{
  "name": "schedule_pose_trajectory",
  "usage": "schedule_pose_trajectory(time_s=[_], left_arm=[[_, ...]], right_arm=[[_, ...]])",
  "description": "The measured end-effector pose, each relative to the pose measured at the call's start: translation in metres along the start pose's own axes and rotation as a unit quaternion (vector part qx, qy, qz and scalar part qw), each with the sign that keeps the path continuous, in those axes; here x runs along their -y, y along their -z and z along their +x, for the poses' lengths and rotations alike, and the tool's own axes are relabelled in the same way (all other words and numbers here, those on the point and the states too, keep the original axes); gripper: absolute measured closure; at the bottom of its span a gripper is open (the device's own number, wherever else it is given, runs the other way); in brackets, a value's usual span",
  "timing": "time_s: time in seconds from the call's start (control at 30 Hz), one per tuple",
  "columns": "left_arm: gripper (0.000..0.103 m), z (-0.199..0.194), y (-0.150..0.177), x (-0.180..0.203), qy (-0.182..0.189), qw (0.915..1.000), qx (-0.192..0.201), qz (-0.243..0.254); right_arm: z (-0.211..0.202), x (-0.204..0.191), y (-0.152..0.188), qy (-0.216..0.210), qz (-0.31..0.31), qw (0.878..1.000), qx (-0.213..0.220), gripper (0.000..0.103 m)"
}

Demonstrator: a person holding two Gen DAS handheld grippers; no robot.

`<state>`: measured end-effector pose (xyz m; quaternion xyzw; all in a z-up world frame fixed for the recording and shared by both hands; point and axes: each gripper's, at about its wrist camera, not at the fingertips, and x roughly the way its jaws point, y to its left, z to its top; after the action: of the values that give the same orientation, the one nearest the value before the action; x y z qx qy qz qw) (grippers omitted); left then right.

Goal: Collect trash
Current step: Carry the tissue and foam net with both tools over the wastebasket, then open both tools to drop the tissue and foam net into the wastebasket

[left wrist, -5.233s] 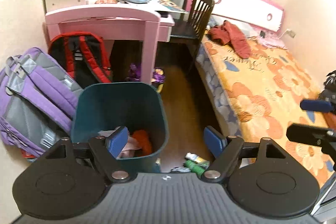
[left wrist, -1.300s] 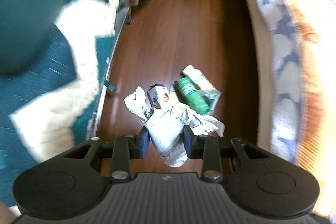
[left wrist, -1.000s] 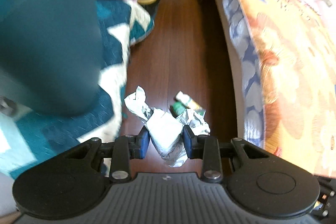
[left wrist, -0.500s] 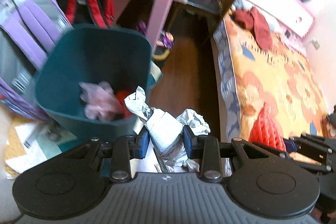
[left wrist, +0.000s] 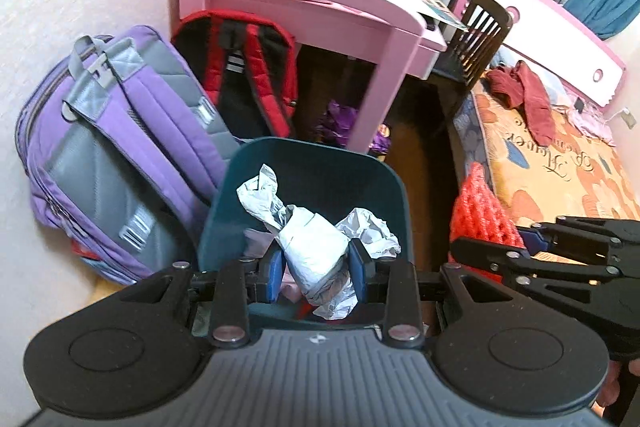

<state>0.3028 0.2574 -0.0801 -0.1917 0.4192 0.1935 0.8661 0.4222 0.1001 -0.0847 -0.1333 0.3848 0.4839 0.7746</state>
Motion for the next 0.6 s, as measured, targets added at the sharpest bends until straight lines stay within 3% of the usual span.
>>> schedule_pose_trajectory(time_s=[0.3,0.6], left_arm=[[0.070,0.046,-0.008,-0.030,-0.012,0.9987,-0.040,0.030],[0.070,0.094,-0.005,-0.032,-0.012,0.9942,-0.084,0.066]], right_arm=[[0.062,-0.015,-0.006,0.007,0.003,0.999,-0.035,0.078],[0.099,-0.018,0.005,0.025,-0.006,0.997,-0.071,0.076]])
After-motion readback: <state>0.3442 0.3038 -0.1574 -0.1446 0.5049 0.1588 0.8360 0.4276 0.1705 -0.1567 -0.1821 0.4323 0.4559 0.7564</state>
